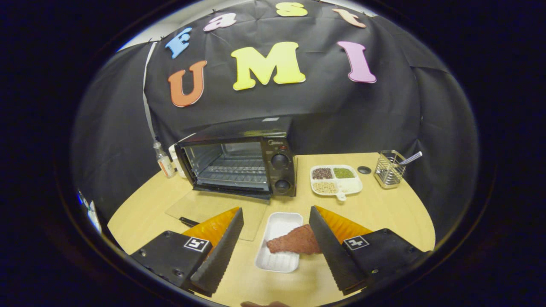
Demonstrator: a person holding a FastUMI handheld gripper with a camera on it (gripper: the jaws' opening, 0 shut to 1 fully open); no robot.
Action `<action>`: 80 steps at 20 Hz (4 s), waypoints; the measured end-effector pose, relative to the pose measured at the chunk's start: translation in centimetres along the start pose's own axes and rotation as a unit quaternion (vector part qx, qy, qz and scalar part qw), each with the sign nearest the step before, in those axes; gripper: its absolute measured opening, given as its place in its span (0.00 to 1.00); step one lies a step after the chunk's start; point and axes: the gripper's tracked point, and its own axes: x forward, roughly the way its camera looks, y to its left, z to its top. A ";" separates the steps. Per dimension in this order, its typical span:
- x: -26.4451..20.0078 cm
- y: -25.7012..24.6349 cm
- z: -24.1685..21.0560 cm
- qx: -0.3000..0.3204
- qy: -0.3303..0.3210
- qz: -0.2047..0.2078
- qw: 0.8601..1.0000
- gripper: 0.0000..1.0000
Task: Open the toaster oven, put the food inside, and close the toaster oven door.
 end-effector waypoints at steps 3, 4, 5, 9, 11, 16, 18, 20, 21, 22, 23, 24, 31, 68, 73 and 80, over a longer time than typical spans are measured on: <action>0.8 -3.2 -0.7 0.031 0.039 0.022 0.999 0.98; 0.9 -3.8 -1.2 0.043 0.058 0.037 0.997 0.96; 1.1 -4.4 -1.7 0.060 0.075 0.051 0.994 0.93; 1.6 -5.8 -4.1 0.119 0.135 0.094 0.979 0.79; 1.2 -5.5 -5.2 0.133 0.151 0.124 0.972 0.71; -0.7 -4.0 -5.9 0.139 0.159 0.161 0.964 0.12; -1.9 -3.4 -5.2 0.108 0.145 0.144 0.973 0.10; -3.2 -2.6 -4.0 0.060 0.124 0.123 0.983 0.10; -4.0 -2.0 -3.5 0.032 0.115 0.115 0.986 0.09; -4.7 -1.1 -3.0 0.008 0.107 0.111 0.988 0.09; -5.2 -0.4 -2.6 -0.014 0.098 0.107 0.989 0.09; -5.6 0.2 -2.2 -0.031 0.091 0.101 0.990 0.09; -6.6 4.8 1.1 -0.104 0.033 0.077 0.991 0.06; 21.6 16.0 7.7 0.476 -0.127 0.129 0.860 0.06; 23.2 14.5 6.9 0.453 -0.130 0.084 0.878 0.08; 23.4 13.5 5.8 0.388 -0.114 0.030 0.914 0.12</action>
